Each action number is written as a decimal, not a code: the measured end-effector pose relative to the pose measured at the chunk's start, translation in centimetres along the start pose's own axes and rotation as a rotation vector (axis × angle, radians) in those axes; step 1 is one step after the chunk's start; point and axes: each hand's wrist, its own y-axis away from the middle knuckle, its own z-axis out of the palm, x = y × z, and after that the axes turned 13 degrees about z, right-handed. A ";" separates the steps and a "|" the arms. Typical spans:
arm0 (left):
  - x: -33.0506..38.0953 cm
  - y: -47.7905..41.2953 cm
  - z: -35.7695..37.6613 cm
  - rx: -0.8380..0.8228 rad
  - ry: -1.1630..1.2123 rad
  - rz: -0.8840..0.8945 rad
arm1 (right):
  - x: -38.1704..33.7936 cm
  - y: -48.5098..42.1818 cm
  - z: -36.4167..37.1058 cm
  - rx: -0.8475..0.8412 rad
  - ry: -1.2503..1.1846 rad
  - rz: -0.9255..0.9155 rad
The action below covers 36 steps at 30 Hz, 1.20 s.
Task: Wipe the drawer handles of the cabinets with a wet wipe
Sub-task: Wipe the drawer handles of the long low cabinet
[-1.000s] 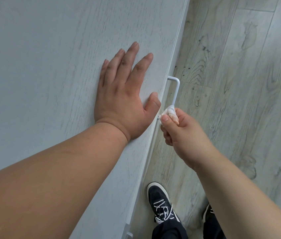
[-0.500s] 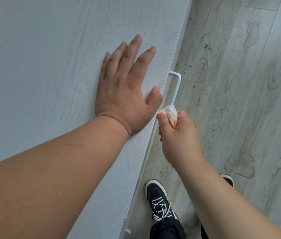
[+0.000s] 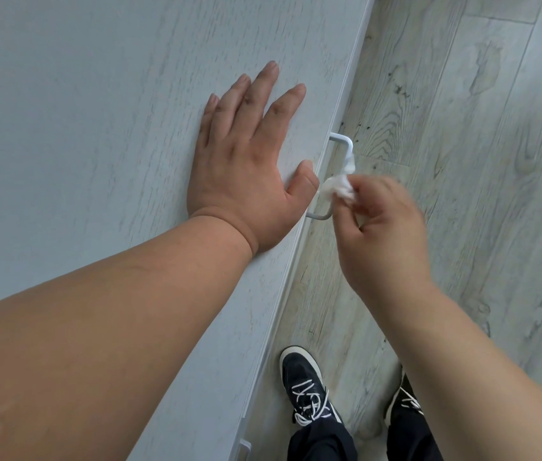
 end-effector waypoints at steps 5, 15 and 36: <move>0.0 -0.1 0.0 -0.002 0.004 -0.005 | -0.6 1.0 0.5 -0.076 0.284 -0.142; 0.0 -0.1 -0.1 -0.006 -0.007 -0.002 | -0.3 -0.1 -1.2 -0.307 0.143 -0.030; 0.0 0.0 0.0 -0.009 -0.007 -0.005 | -0.3 -0.2 0.4 0.019 0.181 -0.284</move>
